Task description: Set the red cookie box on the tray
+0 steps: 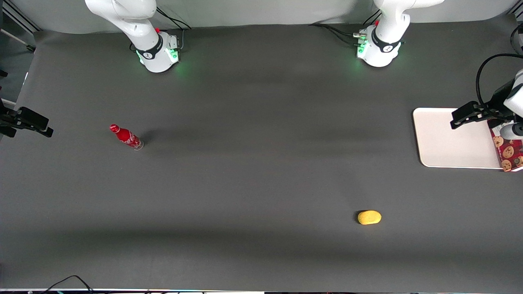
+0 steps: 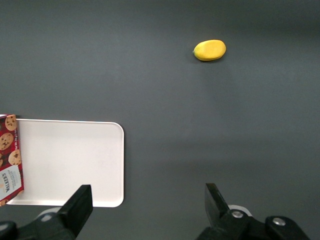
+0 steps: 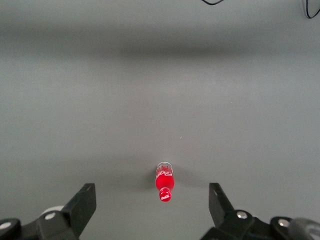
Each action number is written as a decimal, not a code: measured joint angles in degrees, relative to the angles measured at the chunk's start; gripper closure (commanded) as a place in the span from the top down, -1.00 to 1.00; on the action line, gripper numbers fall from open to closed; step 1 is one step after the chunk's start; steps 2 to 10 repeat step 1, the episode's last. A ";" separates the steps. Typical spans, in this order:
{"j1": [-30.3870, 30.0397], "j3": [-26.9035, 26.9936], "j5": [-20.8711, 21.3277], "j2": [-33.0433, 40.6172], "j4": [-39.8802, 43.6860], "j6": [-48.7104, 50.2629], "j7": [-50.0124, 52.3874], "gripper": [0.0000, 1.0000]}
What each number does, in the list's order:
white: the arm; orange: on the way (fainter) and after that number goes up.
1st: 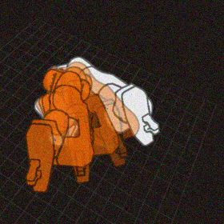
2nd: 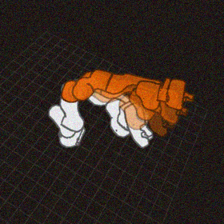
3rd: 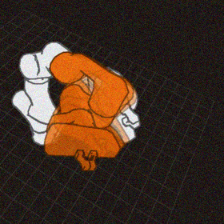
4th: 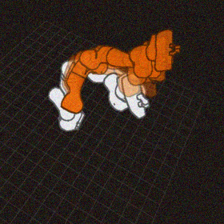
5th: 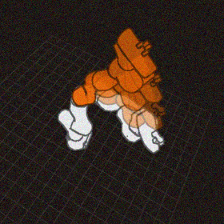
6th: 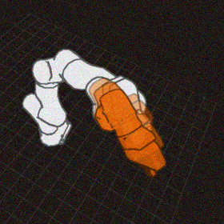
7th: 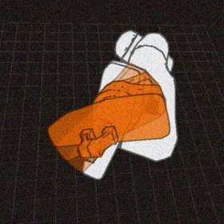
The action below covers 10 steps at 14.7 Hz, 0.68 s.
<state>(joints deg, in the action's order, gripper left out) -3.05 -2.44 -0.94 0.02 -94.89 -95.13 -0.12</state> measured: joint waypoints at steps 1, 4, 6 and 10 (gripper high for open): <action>0.00 0.00 0.05 0.04 -0.01 0.00 0.00 1.00; 0.00 0.00 0.05 0.04 -0.01 0.00 0.00 1.00; 0.00 0.00 0.05 0.04 -0.01 0.00 0.00 1.00; 0.00 0.00 0.05 0.04 -0.01 0.00 0.00 1.00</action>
